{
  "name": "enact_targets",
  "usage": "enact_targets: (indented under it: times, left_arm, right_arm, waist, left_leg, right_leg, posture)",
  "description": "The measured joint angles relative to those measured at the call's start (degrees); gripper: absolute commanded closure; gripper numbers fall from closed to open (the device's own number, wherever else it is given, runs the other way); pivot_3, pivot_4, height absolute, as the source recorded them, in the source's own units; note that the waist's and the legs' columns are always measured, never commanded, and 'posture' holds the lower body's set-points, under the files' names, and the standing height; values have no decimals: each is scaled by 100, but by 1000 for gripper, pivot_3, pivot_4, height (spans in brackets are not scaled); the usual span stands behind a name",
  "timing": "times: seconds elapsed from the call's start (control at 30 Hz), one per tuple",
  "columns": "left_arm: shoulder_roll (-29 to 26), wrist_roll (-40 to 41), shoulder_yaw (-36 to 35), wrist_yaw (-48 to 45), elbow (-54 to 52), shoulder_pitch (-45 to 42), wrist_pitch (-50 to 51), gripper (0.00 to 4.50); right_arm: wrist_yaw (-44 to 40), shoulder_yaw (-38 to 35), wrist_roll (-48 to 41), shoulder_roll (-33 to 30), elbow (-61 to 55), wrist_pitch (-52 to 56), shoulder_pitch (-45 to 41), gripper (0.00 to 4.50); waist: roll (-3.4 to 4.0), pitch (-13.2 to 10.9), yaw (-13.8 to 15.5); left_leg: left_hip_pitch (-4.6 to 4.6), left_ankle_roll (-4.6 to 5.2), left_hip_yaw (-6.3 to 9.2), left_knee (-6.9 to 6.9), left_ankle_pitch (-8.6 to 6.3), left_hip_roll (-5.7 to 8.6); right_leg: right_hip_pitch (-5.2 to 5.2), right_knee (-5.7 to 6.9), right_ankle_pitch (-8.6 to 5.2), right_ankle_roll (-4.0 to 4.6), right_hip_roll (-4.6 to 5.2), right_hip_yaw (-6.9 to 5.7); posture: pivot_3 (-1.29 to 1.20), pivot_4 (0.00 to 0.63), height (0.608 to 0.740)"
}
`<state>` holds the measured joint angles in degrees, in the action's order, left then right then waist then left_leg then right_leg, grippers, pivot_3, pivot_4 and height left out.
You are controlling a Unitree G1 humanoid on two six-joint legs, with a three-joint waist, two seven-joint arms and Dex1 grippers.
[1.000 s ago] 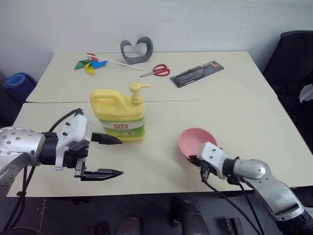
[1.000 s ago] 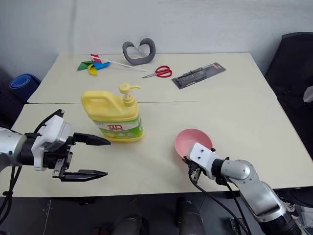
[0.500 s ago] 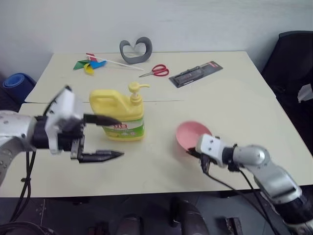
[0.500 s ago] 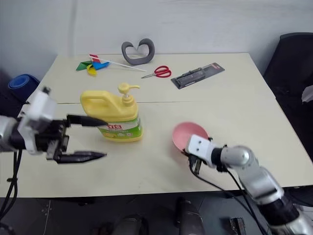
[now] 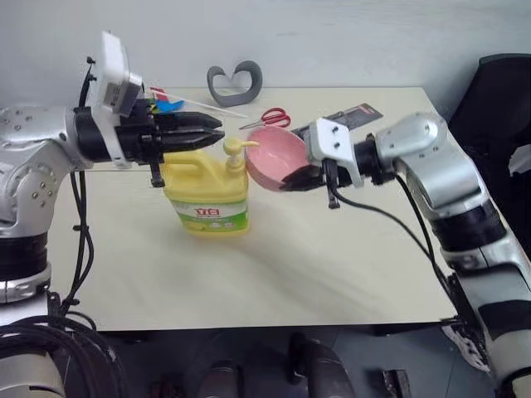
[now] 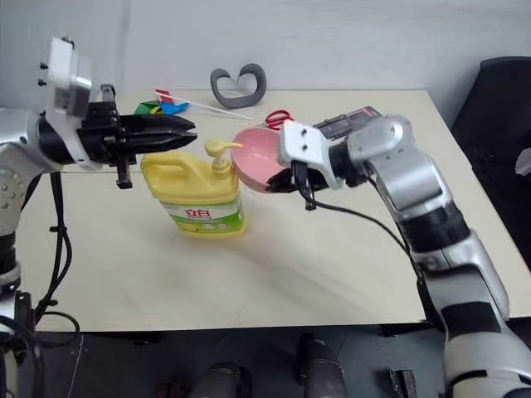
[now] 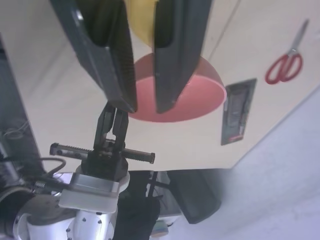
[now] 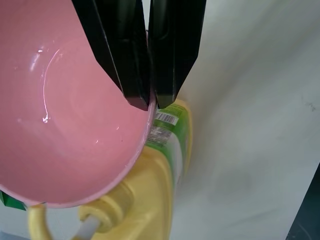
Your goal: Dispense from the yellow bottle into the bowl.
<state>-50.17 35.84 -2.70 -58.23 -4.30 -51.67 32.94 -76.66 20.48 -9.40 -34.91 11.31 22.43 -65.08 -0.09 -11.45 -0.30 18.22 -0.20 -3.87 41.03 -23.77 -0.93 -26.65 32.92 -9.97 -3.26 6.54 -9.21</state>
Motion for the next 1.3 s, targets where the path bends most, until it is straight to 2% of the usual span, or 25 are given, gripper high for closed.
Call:
enact_targets:
  times: [0.43,0.97,1.3]
  left_arm:
    - [66,-671,144,-180,262,-8,-192,4475]
    - [271,-1181,186,-176,397,-8,-545,4475]
    - [351,-1361,279,-265,500,48,-729,4475]
  right_arm:
    - [-752,370,948,232,1730,-1766,-967,4500]
    - [-1210,471,1159,565,2671,-2387,-1927,4500]
    - [-1228,1120,818,346,2721,-2497,-2128,4500]
  waist:
    - [4,-3,-84]
    - [6,-3,-130]
    - [7,-4,-130]
  left_leg:
    - [3,-1,4,3,0,-4]
    - [3,-3,6,4,-1,-5]
    - [7,-3,8,5,-1,-5]
  right_leg:
    - [-3,1,0,0,2,-2]
    - [-4,3,0,0,4,-2]
    - [-7,2,0,0,6,-4]
  posture:
    - [0,150,740]
    - [0,150,740]
    - [0,150,740]
